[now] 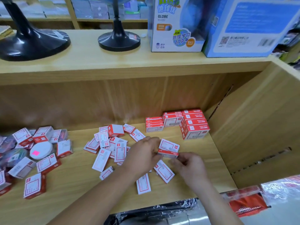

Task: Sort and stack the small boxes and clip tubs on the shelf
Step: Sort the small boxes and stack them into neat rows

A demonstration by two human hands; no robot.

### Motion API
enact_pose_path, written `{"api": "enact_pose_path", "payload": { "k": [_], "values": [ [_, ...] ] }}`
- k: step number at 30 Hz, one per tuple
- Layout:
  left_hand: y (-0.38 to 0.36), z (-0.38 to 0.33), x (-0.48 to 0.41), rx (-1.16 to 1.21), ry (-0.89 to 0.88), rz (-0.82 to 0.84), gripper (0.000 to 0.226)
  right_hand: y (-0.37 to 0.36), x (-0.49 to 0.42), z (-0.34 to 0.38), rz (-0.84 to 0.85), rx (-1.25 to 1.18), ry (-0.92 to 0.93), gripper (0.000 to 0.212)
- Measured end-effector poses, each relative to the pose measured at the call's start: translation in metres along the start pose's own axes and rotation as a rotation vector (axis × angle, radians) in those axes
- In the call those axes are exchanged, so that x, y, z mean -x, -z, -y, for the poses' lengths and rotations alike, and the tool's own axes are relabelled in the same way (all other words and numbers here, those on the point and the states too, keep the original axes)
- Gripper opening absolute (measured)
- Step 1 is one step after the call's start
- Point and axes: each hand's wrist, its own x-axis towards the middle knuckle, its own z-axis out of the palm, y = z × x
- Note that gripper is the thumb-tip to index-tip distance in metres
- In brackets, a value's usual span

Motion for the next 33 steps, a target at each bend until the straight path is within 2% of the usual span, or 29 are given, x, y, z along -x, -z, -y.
{"api": "enact_pose_path", "payload": {
  "k": [1, 4, 6, 9, 12, 15, 18, 23, 26, 29, 33],
  "values": [
    [0.002, -0.001, -0.002, -0.063, -0.014, 0.002, 0.023, -0.001, -0.001, 0.001, -0.015, 0.003, 0.004, 0.009],
    [0.007, -0.004, -0.010, -0.083, 0.009, 0.053, 0.022, 0.000, -0.004, 0.006, -0.057, 0.060, 0.004, 0.025],
    [0.009, -0.004, -0.016, -0.080, 0.035, 0.081, 0.023, 0.001, -0.007, 0.008, -0.093, 0.004, -0.007, 0.023],
    [0.010, -0.003, -0.027, -0.151, 0.003, 0.121, 0.027, 0.006, -0.013, 0.009, 0.006, -0.018, 0.017, 0.022],
    [0.007, 0.001, -0.037, -0.194, -0.063, 0.232, 0.048, 0.006, -0.022, 0.012, 0.094, 0.133, 0.059, 0.016],
    [0.006, 0.004, -0.041, -0.099, -0.084, 0.287, 0.064, 0.004, -0.024, 0.008, 0.068, 0.033, 0.034, 0.026],
    [0.004, 0.009, -0.040, -0.004, -0.063, 0.235, 0.060, 0.003, -0.023, 0.002, 0.007, -0.114, 0.075, 0.036],
    [0.002, 0.011, -0.033, 0.059, -0.120, 0.123, 0.026, -0.003, -0.027, 0.010, -0.026, -0.153, 0.122, 0.034],
    [0.007, 0.018, -0.027, 0.049, -0.075, 0.003, 0.026, -0.009, -0.038, 0.020, -0.059, -0.127, 0.143, 0.036],
    [0.020, 0.035, -0.016, -0.107, 0.006, -0.148, 0.023, -0.014, -0.053, 0.034, -0.067, -0.139, 0.136, 0.035],
    [0.030, 0.051, -0.006, -0.139, 0.105, -0.170, 0.025, -0.017, -0.067, 0.050, -0.022, -0.288, 0.054, 0.034]
  ]
}}
